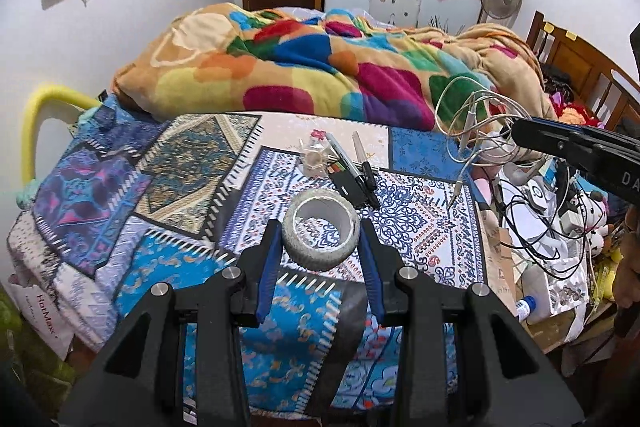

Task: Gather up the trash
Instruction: 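Grasp the white earphones with the right tool while the left tool holds the tape, then carry the tape roll and earphones with both tools over the white bin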

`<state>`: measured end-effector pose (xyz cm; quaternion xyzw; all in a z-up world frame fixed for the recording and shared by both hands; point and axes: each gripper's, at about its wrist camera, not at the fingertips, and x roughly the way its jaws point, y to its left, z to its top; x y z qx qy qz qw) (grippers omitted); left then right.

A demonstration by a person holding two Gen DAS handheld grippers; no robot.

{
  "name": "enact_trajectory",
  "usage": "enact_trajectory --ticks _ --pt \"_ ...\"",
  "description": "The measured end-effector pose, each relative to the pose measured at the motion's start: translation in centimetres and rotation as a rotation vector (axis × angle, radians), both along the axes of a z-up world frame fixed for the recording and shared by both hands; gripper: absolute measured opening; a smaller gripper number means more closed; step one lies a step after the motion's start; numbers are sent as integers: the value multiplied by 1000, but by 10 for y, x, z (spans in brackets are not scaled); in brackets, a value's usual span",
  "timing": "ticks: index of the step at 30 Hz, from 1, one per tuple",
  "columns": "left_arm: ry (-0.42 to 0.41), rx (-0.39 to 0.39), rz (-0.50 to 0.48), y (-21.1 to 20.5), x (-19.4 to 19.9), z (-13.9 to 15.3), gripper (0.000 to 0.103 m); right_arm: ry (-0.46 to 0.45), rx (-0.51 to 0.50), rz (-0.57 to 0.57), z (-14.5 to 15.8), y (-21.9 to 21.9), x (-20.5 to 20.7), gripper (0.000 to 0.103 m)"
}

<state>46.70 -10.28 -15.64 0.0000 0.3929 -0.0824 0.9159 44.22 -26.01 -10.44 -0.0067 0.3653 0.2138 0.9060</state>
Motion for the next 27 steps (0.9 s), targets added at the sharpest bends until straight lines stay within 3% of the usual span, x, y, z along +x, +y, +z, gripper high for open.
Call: enact_trajectory --ticks 9,14,27 --pt "-48 4 65 43 -50 27 37 -52 11 89 30 43 -46 19" --pt "-55 8 124 77 -79 28 37 -70 17 165 38 80 -69 19" --pt "-20 32 324 185 -157 7 37 -7 29 386 15 193 -111 19"
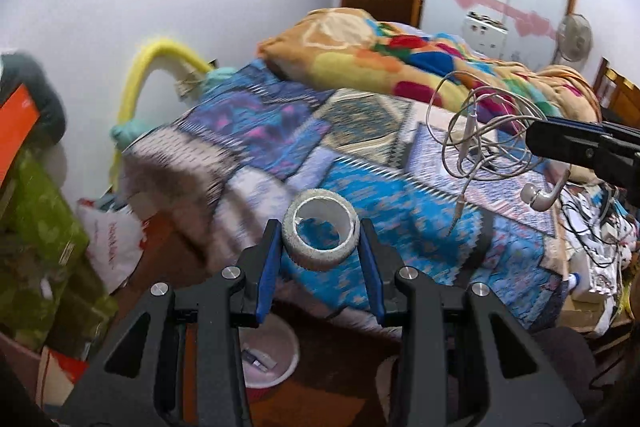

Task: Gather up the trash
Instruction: 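Carry the tape roll and earphones with both tools over the white bin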

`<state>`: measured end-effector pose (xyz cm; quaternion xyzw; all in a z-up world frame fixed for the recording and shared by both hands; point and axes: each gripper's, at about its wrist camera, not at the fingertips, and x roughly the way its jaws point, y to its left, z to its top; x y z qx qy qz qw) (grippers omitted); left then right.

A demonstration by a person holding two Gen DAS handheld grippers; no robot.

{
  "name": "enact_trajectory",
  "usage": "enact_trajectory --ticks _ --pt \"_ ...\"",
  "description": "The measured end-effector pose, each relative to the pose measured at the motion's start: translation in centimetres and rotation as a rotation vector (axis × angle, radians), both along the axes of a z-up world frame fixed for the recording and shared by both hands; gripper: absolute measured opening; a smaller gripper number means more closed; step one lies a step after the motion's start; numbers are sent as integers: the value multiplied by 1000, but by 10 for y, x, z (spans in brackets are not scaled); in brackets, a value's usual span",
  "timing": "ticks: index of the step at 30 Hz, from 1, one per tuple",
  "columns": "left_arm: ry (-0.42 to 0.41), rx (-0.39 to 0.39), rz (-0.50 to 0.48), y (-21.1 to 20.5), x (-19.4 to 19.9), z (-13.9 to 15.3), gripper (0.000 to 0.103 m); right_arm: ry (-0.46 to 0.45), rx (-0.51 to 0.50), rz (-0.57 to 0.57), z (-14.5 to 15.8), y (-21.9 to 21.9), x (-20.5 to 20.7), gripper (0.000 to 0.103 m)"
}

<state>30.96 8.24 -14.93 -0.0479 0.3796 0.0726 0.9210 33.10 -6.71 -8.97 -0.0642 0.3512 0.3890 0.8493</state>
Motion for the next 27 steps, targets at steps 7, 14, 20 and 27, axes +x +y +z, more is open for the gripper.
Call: enact_trajectory --ticks 7,14,20,27 --pt "45 -50 94 46 -37 -28 37 52 -41 89 -24 53 -23 19" --pt "114 -66 171 81 -68 -63 37 118 -117 161 -61 100 -42 20" --pt "193 -119 233 109 -80 -102 37 161 -195 202 -95 137 -51 20" --pt "293 -203 298 139 -83 -155 37 206 -289 244 -135 173 -55 20"
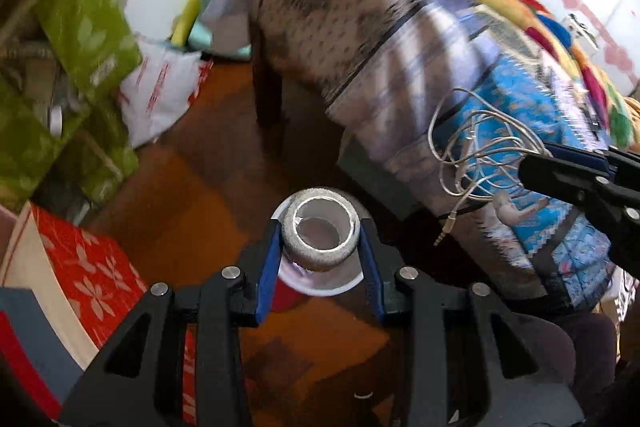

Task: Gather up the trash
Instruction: 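Carry the tape roll and earphones with both tools over the white bin, then open both tools to drop the tape and earphones into the bin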

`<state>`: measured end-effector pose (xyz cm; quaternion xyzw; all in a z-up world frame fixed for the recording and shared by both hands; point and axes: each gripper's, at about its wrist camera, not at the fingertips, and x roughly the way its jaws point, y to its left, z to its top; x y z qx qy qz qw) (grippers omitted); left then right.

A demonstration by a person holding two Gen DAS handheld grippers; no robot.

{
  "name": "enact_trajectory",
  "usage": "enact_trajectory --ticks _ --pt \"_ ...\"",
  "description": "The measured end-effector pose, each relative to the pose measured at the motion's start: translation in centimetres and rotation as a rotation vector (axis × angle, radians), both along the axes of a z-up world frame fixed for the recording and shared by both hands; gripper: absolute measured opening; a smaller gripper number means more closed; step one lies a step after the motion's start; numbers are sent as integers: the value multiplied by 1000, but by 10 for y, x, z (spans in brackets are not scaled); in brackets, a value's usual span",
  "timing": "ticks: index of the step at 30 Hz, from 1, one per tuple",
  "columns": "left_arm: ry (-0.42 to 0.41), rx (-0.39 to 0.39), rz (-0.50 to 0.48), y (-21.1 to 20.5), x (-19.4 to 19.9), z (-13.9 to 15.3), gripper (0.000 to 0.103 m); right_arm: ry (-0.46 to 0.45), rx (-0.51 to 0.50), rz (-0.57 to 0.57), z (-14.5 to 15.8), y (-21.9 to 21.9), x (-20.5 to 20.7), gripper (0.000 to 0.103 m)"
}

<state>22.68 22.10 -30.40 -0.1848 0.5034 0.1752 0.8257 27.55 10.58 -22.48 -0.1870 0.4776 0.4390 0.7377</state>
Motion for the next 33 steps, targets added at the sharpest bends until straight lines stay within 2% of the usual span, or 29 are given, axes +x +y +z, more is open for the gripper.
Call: enact_trajectory --ticks 6,9,12,17,27,33 --pt "83 -50 47 18 3 -43 37 57 -69 19 -35 26 9 20" --pt "100 -72 57 23 3 -54 37 133 -68 12 -47 34 19 22" --pt "106 -89 56 25 6 -60 37 163 -61 17 -51 40 27 23" --pt "106 -95 42 23 19 -60 37 145 -83 24 -48 43 32 33" --pt "144 -142 50 19 41 -60 46 121 -78 18 -42 22 41 34" --pt "120 -70 57 10 32 -34 46 118 -66 23 -33 7 35 33"
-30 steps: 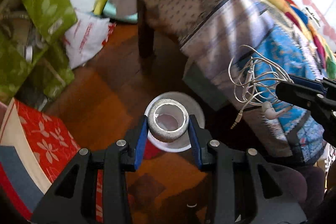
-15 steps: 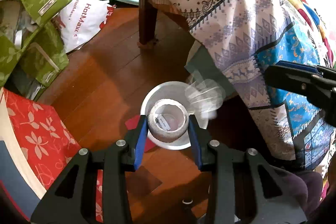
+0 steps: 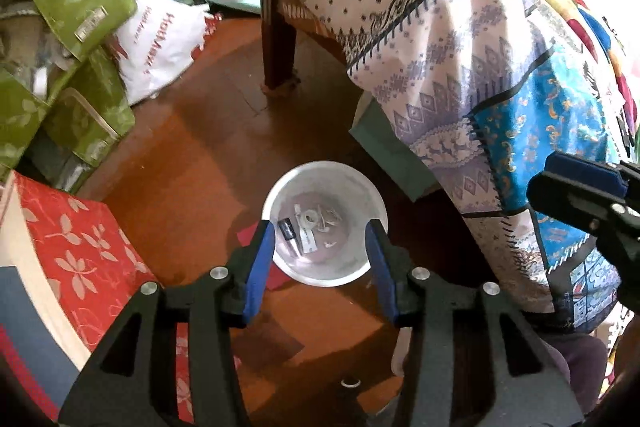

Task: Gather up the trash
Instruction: 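Open both tools to drop the tape and earphones into the bin, then grasp the clear plastic bag with the left tool while the right tool grasps a black marker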

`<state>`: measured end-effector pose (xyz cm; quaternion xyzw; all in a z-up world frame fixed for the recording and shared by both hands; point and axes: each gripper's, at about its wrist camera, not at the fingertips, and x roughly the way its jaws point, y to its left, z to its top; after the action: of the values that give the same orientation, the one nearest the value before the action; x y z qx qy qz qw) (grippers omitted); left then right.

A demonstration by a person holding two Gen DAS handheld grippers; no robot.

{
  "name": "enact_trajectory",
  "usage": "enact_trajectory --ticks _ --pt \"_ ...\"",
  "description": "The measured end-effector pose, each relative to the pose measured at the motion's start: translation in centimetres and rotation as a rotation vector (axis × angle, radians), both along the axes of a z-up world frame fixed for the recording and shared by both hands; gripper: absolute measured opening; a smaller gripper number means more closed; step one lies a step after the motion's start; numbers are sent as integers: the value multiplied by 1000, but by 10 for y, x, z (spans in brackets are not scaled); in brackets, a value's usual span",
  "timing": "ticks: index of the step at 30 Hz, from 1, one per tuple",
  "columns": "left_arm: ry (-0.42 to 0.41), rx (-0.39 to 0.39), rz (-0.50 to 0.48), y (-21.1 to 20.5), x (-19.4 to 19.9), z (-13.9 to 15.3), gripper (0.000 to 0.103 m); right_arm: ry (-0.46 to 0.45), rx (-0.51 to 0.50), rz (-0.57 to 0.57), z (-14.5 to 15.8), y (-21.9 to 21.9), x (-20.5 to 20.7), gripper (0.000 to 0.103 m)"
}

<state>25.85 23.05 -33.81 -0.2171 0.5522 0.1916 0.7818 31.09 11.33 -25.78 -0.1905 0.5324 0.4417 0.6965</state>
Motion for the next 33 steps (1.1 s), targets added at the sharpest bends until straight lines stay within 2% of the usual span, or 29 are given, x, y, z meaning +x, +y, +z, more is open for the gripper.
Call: enact_trajectory --ticks 4,11,20,27,33 --pt "-18 21 -4 -7 -7 25 46 -20 15 14 15 -9 -7 33" --pt "-120 120 -41 -33 -20 92 46 -111 91 8 62 -39 -21 33" --pt "-280 204 -95 -85 -27 170 46 -239 210 -123 118 -101 -30 33" --pt "-383 237 -180 -134 -13 212 46 -332 265 -213 150 -162 -28 33" --pt "-445 254 -262 -178 16 234 46 -407 279 -317 175 -227 -6 33"
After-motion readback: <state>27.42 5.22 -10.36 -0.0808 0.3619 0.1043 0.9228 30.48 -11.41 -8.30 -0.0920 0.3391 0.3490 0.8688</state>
